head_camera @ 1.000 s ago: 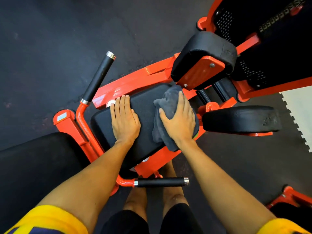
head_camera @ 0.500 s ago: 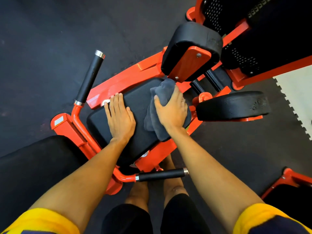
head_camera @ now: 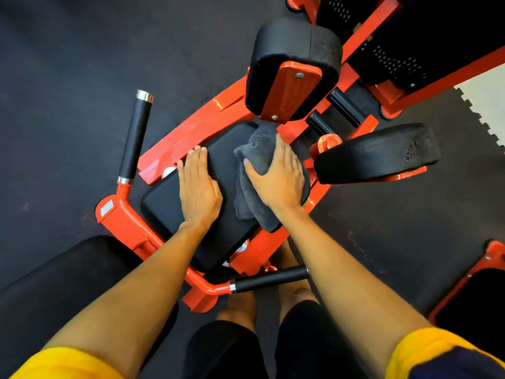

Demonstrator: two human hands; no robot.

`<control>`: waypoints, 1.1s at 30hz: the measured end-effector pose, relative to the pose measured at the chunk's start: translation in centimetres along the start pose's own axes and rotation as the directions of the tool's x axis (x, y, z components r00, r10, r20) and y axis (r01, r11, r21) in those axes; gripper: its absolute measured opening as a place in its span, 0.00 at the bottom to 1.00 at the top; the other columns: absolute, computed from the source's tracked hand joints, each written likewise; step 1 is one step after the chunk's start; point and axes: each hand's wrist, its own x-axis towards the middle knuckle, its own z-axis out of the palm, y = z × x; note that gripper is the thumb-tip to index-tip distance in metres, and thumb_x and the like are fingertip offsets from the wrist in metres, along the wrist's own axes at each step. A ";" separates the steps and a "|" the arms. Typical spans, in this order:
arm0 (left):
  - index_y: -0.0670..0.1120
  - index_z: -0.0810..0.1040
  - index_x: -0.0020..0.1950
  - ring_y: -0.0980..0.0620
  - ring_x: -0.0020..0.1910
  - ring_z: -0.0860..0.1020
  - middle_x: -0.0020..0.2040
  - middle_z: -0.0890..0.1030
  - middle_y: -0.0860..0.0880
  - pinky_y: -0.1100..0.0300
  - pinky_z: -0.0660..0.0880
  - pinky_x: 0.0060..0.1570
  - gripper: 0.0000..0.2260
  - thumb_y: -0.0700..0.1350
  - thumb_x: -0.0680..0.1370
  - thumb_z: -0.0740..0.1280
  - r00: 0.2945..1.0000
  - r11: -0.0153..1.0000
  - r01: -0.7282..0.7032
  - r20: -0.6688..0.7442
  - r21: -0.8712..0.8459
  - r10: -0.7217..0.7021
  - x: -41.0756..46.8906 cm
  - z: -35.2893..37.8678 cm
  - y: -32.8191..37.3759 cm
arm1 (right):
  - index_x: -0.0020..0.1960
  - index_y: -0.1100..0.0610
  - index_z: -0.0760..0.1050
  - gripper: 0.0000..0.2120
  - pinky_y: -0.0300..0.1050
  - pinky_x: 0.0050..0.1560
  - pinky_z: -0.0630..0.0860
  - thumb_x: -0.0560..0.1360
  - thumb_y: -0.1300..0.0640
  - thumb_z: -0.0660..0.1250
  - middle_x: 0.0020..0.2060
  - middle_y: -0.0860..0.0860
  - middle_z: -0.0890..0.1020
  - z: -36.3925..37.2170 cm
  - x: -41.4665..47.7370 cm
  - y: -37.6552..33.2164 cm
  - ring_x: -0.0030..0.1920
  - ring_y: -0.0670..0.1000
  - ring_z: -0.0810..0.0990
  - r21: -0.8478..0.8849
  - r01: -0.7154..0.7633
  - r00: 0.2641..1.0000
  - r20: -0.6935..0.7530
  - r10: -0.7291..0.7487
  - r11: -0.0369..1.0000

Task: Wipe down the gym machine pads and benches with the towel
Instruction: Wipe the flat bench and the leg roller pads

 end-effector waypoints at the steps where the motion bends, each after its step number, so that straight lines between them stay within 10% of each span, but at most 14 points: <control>1: 0.38 0.61 0.80 0.44 0.81 0.59 0.80 0.64 0.40 0.48 0.44 0.81 0.32 0.32 0.74 0.55 1.000 1.000 -0.014 0.006 -0.008 0.015 0.4 0.0 0.3 | 0.81 0.57 0.59 0.45 0.53 0.78 0.62 0.74 0.34 0.67 0.77 0.55 0.69 0.0 -0.7 0.3 0.77 0.55 0.67 -0.019 -0.006 1.000 -0.019 0.006 1.000; 5: 0.38 0.63 0.79 0.43 0.79 0.61 0.78 0.66 0.39 0.50 0.43 0.81 0.29 0.34 0.76 0.56 1.000 0.999 -0.012 -0.017 -0.050 0.012 1.5 0.2 1.7 | 0.80 0.60 0.61 0.45 0.53 0.75 0.66 0.73 0.34 0.68 0.76 0.57 0.70 0.1 -0.1 0.8 0.75 0.57 0.70 -0.113 0.130 0.991 0.025 -0.128 0.985; 13: 0.38 0.61 0.80 0.43 0.80 0.59 0.80 0.63 0.41 0.49 0.45 0.81 0.28 0.36 0.79 0.57 0.998 0.998 -0.051 -0.036 0.036 0.052 2.0 2.3 2.3 | 0.69 0.51 0.72 0.34 0.56 0.61 0.73 0.74 0.28 0.62 0.65 0.57 0.80 -2.3 5.5 -0.3 0.65 0.65 0.78 0.032 -0.270 0.934 0.250 0.254 0.962; 20: 0.38 0.59 0.80 0.43 0.81 0.57 0.81 0.62 0.41 0.50 0.44 0.81 0.27 0.36 0.80 0.57 0.998 0.994 -0.053 -0.040 0.095 0.057 1.9 2.7 2.4 | 0.82 0.57 0.59 0.48 0.57 0.77 0.64 0.71 0.33 0.67 0.80 0.56 0.64 -0.2 0.1 2.5 0.78 0.59 0.66 -0.097 0.238 0.969 0.088 -0.230 0.966; 26: 0.38 0.60 0.80 0.43 0.81 0.58 0.80 0.63 0.41 0.50 0.45 0.81 0.27 0.37 0.80 0.55 0.998 0.993 -0.052 -0.037 0.107 0.056 2.1 2.6 2.5 | 0.74 0.47 0.67 0.38 0.52 0.64 0.76 0.69 0.33 0.71 0.70 0.47 0.77 -1.8 2.2 1.5 0.68 0.55 0.77 0.166 -0.087 0.987 0.148 0.063 0.982; 33: 0.38 0.59 0.81 0.44 0.81 0.57 0.81 0.62 0.41 0.47 0.47 0.81 0.26 0.38 0.81 0.54 0.998 0.993 -0.061 -0.029 0.101 0.064 1.9 2.7 2.1 | 0.81 0.61 0.58 0.48 0.50 0.80 0.61 0.71 0.38 0.72 0.79 0.55 0.65 1.3 -6.3 2.1 0.80 0.52 0.62 0.426 -0.249 0.954 -0.045 0.295 0.870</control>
